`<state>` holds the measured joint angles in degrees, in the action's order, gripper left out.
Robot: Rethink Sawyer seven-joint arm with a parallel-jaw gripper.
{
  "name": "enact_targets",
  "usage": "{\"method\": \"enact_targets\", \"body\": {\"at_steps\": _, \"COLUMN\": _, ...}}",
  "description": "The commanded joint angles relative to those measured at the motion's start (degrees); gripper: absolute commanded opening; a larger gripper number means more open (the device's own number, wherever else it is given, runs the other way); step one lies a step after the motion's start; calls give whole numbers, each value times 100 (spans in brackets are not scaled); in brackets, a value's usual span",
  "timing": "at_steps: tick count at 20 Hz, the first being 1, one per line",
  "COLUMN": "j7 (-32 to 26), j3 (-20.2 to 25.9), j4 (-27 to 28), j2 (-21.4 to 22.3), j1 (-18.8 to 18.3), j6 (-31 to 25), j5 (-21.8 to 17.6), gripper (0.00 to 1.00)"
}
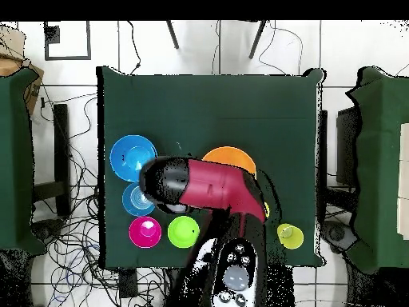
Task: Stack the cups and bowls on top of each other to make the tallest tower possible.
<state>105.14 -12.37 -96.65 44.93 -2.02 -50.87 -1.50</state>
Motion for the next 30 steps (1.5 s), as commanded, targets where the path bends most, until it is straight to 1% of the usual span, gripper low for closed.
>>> {"method": "enact_targets", "body": {"at_steps": 1, "j7": -1248, "j3": 698, "j4": -539, "j2": 25, "j1": -593, "j6": 560, "j5": -914, "gripper": 100}}
{"method": "enact_targets", "body": {"at_steps": 5, "j7": -1306, "j3": 952, "j4": -622, "j2": -45, "j1": -997, "j6": 789, "j5": -1053, "gripper": 100}}
{"method": "enact_targets", "body": {"at_steps": 9, "j7": -1207, "j3": 1120, "j4": -704, "j2": -67, "j1": -1240, "j6": 911, "j5": -1209, "gripper": 100}}
{"method": "enact_targets", "body": {"at_steps": 13, "j7": -1103, "j3": 1232, "j4": -676, "j2": -56, "j1": -1402, "j6": 826, "j5": -1354, "gripper": 100}}
{"method": "enact_targets", "body": {"at_steps": 19, "j7": -900, "j3": 1341, "j4": -674, "j2": -85, "j1": -1522, "j6": 855, "j5": -1535, "gripper": 100}}
{"method": "enact_targets", "body": {"at_steps": 24, "j7": -929, "j3": 1463, "j4": -726, "j2": -101, "j1": -1748, "j6": 902, "j5": -1688, "gripper": 100}}
{"method": "enact_targets", "body": {"at_steps": 30, "j7": -957, "j3": 1604, "j4": -646, "j2": -164, "j1": -1974, "j6": 886, "j5": -1873, "gripper": 100}}
